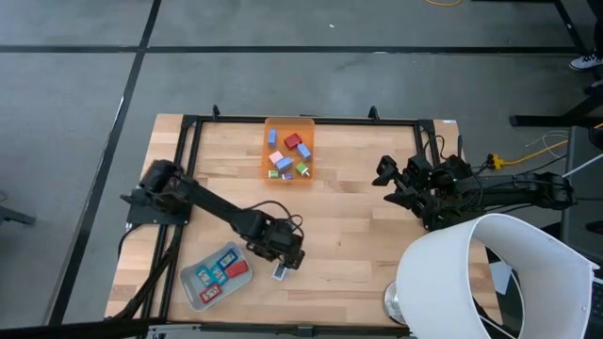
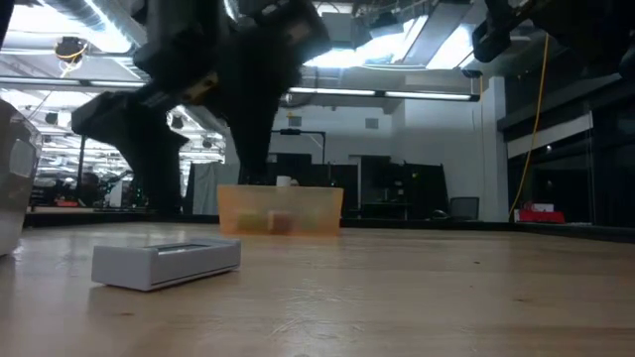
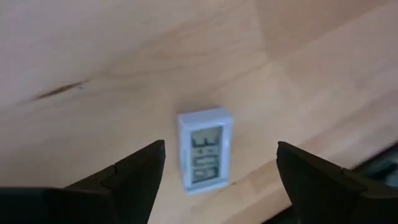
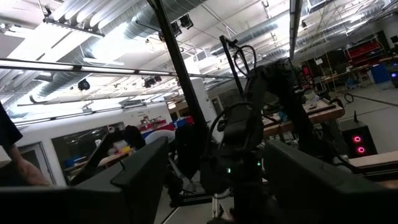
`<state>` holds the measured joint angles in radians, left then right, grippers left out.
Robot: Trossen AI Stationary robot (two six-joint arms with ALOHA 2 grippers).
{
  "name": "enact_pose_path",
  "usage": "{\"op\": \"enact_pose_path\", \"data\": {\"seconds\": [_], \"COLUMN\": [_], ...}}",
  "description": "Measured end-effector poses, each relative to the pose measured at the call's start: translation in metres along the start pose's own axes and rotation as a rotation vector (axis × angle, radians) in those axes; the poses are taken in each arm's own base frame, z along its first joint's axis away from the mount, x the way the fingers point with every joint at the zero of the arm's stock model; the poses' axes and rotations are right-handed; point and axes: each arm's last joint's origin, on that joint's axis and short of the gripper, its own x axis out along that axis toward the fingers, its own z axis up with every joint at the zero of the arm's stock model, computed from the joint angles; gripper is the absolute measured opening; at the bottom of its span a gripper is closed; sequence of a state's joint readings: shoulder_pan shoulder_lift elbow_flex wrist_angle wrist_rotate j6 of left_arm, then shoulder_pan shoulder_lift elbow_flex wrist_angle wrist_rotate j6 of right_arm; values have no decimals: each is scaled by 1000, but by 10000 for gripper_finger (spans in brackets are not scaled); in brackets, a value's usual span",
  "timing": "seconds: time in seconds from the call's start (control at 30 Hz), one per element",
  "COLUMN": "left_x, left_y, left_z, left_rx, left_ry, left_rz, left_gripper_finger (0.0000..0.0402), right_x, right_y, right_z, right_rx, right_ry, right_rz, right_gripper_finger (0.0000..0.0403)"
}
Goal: Pick & Place Office items
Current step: Put the white digital clock into the gray bin
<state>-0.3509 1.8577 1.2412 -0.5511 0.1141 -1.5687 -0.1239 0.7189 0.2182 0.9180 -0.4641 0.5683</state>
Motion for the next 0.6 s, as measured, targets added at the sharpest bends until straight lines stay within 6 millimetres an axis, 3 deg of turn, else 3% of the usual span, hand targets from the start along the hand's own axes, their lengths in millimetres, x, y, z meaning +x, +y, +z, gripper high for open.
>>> {"op": "enact_pose_path", "data": {"seconds": [0.37,0.6], "left_x": [32,46], "left_y": [-26,-26], "left_z": [5,2], "left_rx": [28,11], "left_ry": [71,89], "left_rz": [191,249], "left_gripper_finger": [302,302], "right_x": [0,0], "right_y": [0,-1], "right_z": [-1,-2], "right_rx": [4,11], "right_ry": [10,31], "right_rz": [1,11], "right_gripper_finger": [261,261]}}
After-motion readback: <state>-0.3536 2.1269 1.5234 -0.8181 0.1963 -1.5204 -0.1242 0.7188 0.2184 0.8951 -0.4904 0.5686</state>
